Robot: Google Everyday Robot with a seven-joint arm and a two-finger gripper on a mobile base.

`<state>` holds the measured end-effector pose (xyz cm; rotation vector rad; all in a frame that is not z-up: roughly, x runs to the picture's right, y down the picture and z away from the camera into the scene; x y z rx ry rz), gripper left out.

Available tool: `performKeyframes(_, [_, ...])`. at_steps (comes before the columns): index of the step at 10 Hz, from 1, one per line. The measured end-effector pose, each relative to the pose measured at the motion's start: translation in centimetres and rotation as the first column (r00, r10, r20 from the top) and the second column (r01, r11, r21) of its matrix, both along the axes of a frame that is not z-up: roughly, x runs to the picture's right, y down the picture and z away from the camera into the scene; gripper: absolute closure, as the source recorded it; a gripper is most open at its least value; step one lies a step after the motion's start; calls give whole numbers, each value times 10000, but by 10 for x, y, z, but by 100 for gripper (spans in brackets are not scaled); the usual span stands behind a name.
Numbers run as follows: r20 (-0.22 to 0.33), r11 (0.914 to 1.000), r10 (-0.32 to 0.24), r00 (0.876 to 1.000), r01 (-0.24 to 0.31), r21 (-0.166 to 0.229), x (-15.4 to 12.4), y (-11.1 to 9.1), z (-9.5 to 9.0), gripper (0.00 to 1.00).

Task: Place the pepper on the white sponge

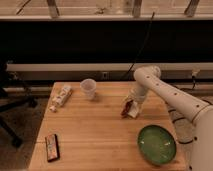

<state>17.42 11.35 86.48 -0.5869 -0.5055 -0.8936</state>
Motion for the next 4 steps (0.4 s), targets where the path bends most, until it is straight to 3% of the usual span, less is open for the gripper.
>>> performKeyframes(4, [-64, 9995, 147, 9999, -145, 272, 14, -10, -4, 20])
